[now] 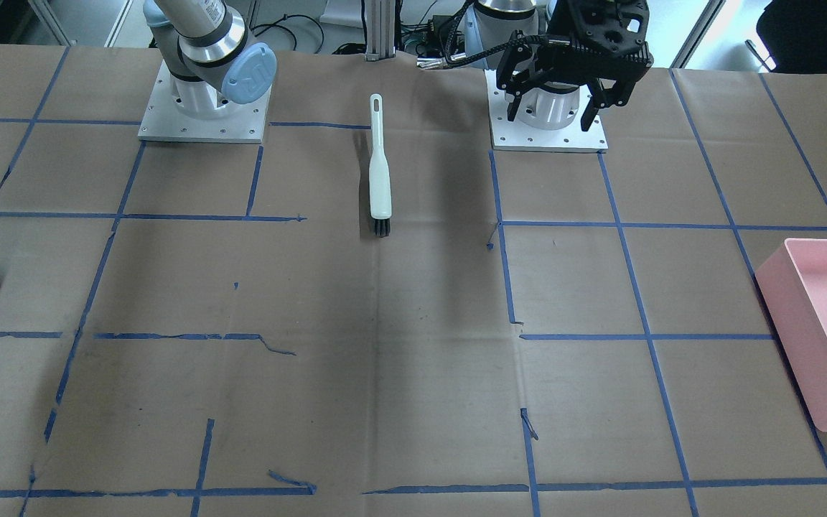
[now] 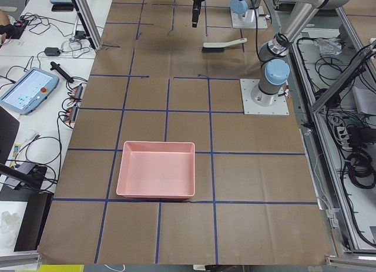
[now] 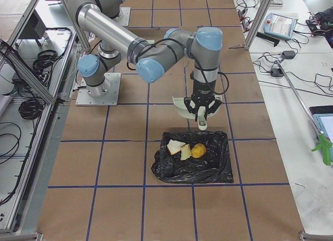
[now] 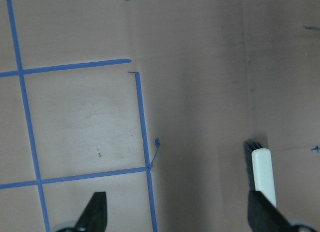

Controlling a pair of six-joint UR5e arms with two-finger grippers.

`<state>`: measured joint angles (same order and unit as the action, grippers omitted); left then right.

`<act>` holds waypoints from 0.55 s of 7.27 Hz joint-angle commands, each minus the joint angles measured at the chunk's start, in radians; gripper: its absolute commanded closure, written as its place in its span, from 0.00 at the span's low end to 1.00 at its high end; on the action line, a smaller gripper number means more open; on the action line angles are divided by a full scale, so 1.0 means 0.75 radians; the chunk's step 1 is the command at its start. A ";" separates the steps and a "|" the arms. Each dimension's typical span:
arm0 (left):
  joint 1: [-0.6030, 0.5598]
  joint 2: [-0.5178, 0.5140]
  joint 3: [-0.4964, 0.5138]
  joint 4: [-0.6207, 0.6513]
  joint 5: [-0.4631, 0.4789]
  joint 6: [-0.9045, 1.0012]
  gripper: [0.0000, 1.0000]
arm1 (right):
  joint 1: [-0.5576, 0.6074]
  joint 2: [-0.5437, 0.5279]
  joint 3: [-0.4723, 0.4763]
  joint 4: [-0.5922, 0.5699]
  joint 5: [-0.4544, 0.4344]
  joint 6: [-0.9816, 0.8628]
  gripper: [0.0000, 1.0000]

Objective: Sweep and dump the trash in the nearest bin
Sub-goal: 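Bring the empty dustpan back over the table with the right gripper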

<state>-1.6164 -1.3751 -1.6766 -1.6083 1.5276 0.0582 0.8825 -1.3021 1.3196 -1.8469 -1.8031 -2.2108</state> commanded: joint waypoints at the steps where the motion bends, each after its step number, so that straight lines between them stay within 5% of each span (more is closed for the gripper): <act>1: -0.001 0.003 0.000 0.003 0.000 0.002 0.00 | 0.109 -0.045 0.004 0.155 0.103 0.245 1.00; 4: -0.001 -0.017 0.000 0.001 0.101 0.002 0.00 | 0.324 -0.090 0.018 0.278 0.183 0.812 1.00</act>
<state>-1.6164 -1.3801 -1.6774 -1.6071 1.5866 0.0608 1.0535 -1.3611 1.3260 -1.6739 -1.6963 -1.7917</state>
